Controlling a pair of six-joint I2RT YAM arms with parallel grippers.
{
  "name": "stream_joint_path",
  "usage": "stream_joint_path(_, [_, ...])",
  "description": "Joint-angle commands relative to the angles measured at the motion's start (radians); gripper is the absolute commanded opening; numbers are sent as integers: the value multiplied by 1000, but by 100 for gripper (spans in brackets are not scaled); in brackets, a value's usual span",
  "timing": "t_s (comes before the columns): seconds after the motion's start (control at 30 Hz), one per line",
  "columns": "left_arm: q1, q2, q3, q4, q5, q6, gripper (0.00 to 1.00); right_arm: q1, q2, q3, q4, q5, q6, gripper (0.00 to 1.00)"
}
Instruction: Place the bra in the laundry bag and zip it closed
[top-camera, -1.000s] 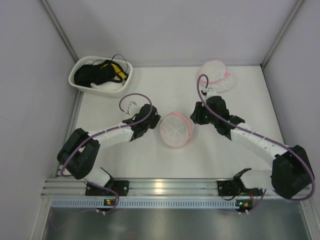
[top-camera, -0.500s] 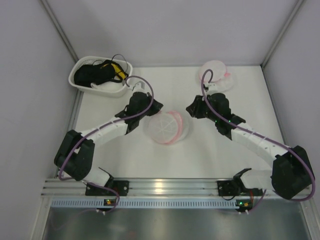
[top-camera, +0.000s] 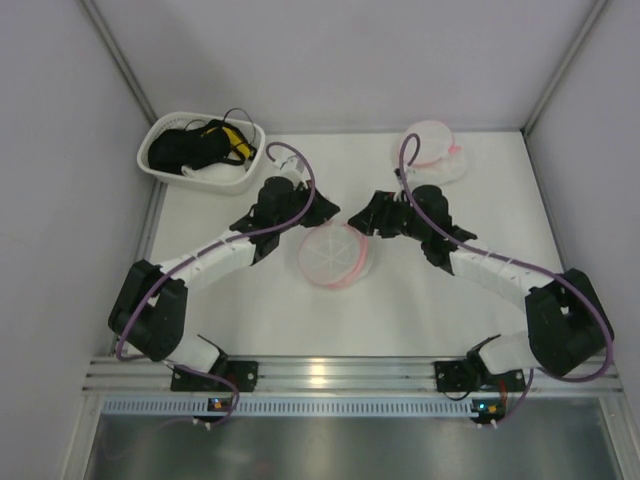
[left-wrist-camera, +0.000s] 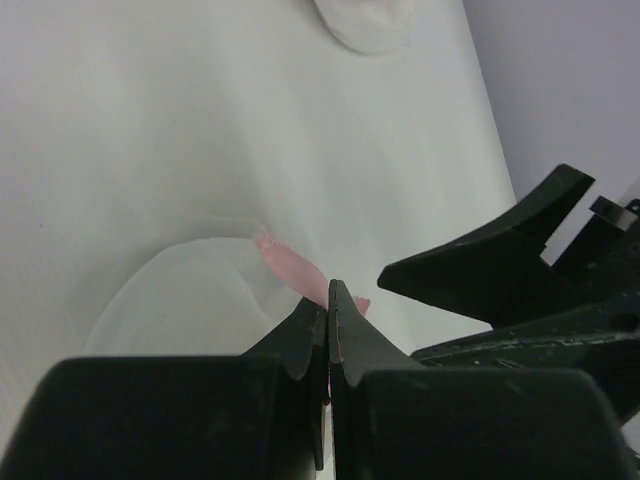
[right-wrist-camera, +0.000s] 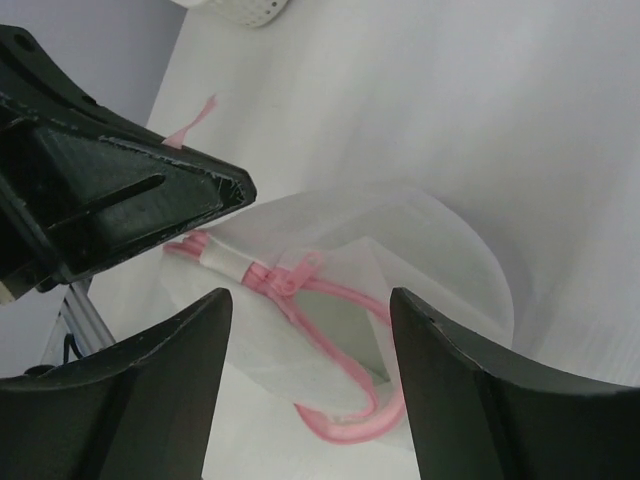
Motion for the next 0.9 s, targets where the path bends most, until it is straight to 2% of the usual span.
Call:
stream_joint_path(0.0, [-2, -8, 42, 81, 72, 65, 0, -5, 32, 25, 114, -15, 47, 66])
stream_joint_path(0.17, [0, 0, 52, 84, 79, 93, 0, -5, 59, 137, 29, 48, -52, 65])
stream_joint_path(0.4, [1, 21, 86, 82, 102, 116, 0, 11, 89, 157, -11, 51, -164, 61])
stream_joint_path(0.73, [1, 29, 94, 82, 115, 114, 0, 20, 156, 175, -26, 14, -91, 60])
stream_joint_path(0.87, [0, 31, 91, 82, 106, 111, 0, 21, 172, 171, -5, -29, -36, 55])
